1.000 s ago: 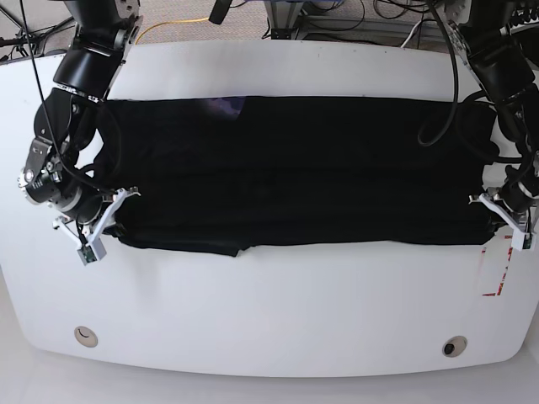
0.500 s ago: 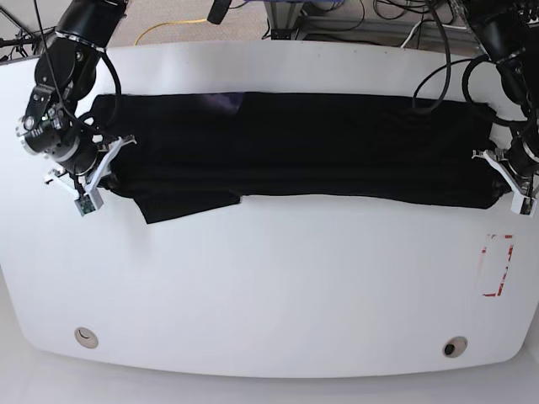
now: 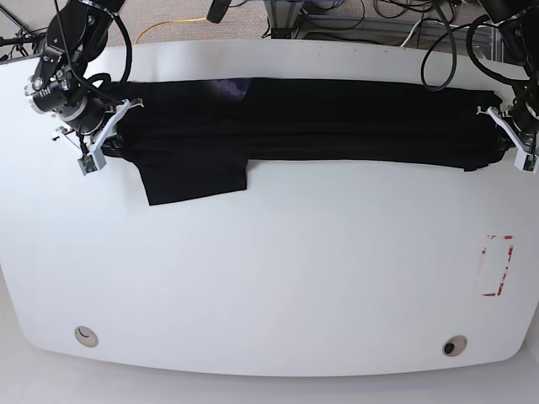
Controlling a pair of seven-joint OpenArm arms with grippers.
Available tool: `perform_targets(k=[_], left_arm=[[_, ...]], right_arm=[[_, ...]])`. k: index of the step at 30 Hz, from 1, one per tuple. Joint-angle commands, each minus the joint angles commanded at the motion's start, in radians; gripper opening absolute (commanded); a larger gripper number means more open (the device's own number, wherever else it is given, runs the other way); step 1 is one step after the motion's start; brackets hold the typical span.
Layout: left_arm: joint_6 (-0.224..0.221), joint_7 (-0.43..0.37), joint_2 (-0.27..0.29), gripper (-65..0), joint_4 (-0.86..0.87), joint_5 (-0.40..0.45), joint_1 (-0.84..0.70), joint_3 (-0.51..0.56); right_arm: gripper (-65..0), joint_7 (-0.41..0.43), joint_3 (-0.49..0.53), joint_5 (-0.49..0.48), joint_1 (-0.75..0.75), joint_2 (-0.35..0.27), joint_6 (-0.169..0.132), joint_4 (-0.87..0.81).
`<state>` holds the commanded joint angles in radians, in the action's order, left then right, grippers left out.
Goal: Fold the T-shirt properly
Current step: 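Release the hem and regrasp the folded strip ends with both grippers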
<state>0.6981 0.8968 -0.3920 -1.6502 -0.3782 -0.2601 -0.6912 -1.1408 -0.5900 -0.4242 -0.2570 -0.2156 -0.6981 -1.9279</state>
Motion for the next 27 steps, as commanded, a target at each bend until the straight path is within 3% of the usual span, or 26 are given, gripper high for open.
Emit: perform_targets(k=[3,6,9,11,13,18,23,27], left_arm=[[0.000,0.000,0.000,-63.2,0.002,0.002,-0.014,0.006],[0.000,0.002,0.000,-51.1,0.002,0.002,-0.035,0.008],[0.000,0.002,0.000,-35.0,0.003,0.002,-0.043,0.008],[0.000,0.002,0.000,-26.8,0.002,0.002,-0.041,0.008],[0.000,0.002,0.000,-23.7,-0.002,0.002,-0.040,0.006],[0.000,0.008,-0.009,-23.3,-0.081,-0.008,-0.006,0.000],[0.000,0.138,-0.002,-23.5,-0.221,-0.009,0.034,-0.002],[0.000,0.164,0.071,-23.5,-0.226,-0.002,0.107,0.000]], right_arm=[[-60.7,0.000,0.000,0.006,-0.018,0.003,0.000,0.003],[-44.4,0.000,-0.006,0.002,-0.032,0.015,0.000,0.002],[-20.5,0.000,-0.083,0.002,-0.040,0.049,0.000,-0.008],[-7.8,0.002,-0.132,0.002,-0.038,0.061,0.000,-0.026],[0.0,0.002,-0.166,0.000,-0.028,0.071,0.000,-0.057],[-0.2,0.000,-0.206,-0.026,0.011,0.081,0.000,-0.089],[-0.6,0.000,-0.206,-0.190,-0.006,0.080,0.000,-0.087],[-6.0,0.000,-0.170,-0.284,-0.011,0.084,0.000,-0.086]])
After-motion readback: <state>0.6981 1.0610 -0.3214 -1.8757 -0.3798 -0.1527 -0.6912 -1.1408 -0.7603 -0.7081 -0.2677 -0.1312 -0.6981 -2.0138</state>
